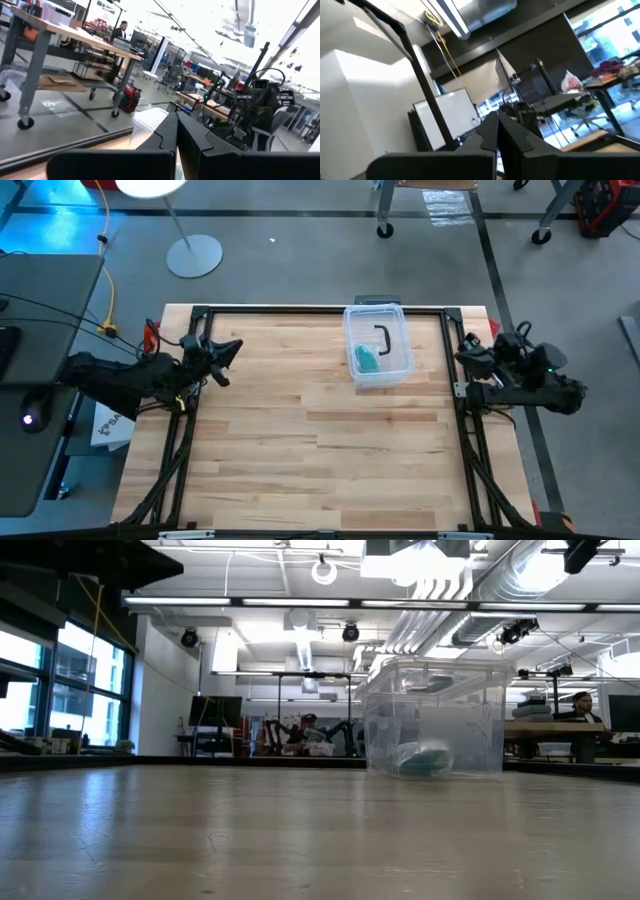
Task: Roll bandage
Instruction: Return to Home Position
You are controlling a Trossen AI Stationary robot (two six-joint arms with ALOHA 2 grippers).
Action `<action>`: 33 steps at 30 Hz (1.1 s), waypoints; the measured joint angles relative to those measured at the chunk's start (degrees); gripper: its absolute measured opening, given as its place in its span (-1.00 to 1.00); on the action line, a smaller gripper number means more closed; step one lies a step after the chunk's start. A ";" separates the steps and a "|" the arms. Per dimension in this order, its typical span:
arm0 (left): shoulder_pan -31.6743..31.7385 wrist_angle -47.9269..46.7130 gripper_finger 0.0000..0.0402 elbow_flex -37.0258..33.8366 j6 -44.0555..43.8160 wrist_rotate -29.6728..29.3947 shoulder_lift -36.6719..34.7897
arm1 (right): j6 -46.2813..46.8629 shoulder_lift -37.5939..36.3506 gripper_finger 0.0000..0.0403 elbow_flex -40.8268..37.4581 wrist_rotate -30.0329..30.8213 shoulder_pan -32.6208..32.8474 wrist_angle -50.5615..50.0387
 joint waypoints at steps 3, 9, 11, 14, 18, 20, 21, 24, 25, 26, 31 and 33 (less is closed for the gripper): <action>-0.01 4.27 -1.00 -3.22 0.37 0.10 0.00 | 0.58 0.00 -1.00 -4.40 0.00 0.00 6.46; -0.01 3.98 -1.00 -6.62 -0.29 1.68 0.10 | 0.43 0.00 -1.00 -12.33 1.62 0.00 15.72; 0.00 3.97 -1.00 -7.38 -2.51 1.68 0.08 | 0.45 0.00 -1.00 -14.43 1.85 0.00 18.48; 0.00 2.87 -1.00 -7.77 -6.21 1.71 0.08 | 0.64 0.00 -1.00 -16.98 1.88 0.00 21.46; 0.00 0.99 -1.00 -7.77 -7.51 1.73 0.10 | 3.02 0.00 -1.00 -19.71 -0.62 0.00 22.56; 0.00 0.87 -1.00 -7.77 -7.47 1.71 0.08 | 3.14 0.00 -1.00 -21.11 -2.57 0.00 22.85; 0.00 0.68 -1.00 -7.77 -7.06 1.49 0.08 | 3.12 0.00 -1.00 -21.86 -3.57 0.00 22.97; 0.10 -0.43 -1.00 -7.77 -3.86 -0.34 0.37 | 3.04 0.00 -1.00 -24.33 -5.53 0.00 23.84; 0.11 -1.03 -1.00 -7.77 -2.56 -0.60 0.45 | 3.03 0.00 -1.00 -25.39 -5.99 0.00 24.19; 0.11 -1.94 -1.00 -7.77 -1.57 -0.60 0.46 | 3.05 0.01 -1.00 -26.19 -6.19 0.00 24.08; 0.11 -3.05 -1.00 -8.38 0.49 0.83 2.32 | -0.05 0.04 -1.00 -26.22 -6.29 0.00 21.04; 0.11 -2.52 -1.00 -9.13 1.07 1.71 3.14 | -1.01 0.04 -1.00 -26.22 -6.29 0.00 21.02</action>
